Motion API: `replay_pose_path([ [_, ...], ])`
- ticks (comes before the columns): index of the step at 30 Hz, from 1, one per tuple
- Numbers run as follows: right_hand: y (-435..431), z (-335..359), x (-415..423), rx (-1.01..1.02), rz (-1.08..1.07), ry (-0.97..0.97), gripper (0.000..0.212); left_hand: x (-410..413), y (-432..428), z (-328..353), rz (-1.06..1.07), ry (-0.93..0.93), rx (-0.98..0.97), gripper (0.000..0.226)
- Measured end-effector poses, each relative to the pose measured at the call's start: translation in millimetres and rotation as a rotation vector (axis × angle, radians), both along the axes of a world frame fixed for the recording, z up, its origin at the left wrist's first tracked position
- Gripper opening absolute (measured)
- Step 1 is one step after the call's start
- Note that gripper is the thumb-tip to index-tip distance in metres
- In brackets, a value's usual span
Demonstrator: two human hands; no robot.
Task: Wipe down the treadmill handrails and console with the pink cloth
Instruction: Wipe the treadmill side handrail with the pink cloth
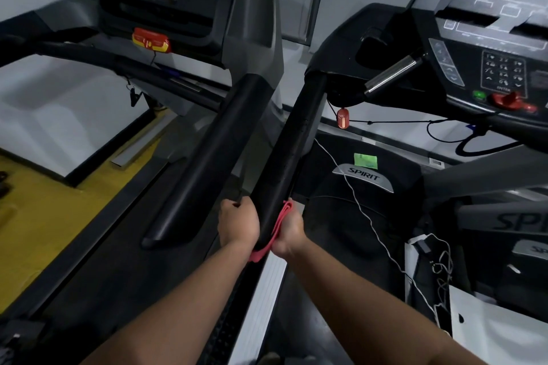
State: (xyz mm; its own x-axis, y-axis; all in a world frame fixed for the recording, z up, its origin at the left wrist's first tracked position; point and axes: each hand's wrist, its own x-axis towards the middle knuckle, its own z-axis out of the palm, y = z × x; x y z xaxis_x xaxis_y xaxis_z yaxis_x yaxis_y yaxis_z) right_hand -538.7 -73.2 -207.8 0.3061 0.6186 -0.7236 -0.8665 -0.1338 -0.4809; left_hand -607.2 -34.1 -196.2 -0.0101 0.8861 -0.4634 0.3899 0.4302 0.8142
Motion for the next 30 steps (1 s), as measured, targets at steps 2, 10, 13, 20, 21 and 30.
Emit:
replay_pose_path([
  [2,1,-6,-5,-0.011,0.042,0.037,0.054,0,1,0,0.004,0.008,0.014,0.03],
  [10,-9,3,-12,-0.114,0.195,-0.145,0.03,-1,0,1,0.006,-0.006,0.044,0.027],
  [13,-10,7,-11,-0.199,0.208,-0.264,0.035,-1,-1,2,0.007,-0.021,0.038,0.028],
  [20,-19,35,4,-0.258,0.329,-0.532,0.037,-2,-5,4,0.048,-0.072,0.05,0.021],
  [21,-19,41,4,-0.257,0.362,-0.543,0.036,-3,-6,4,0.056,-0.081,0.06,0.017],
  [30,-13,49,7,-0.233,0.282,-1.054,0.024,-7,-4,37,-0.032,-0.237,0.331,0.009],
])
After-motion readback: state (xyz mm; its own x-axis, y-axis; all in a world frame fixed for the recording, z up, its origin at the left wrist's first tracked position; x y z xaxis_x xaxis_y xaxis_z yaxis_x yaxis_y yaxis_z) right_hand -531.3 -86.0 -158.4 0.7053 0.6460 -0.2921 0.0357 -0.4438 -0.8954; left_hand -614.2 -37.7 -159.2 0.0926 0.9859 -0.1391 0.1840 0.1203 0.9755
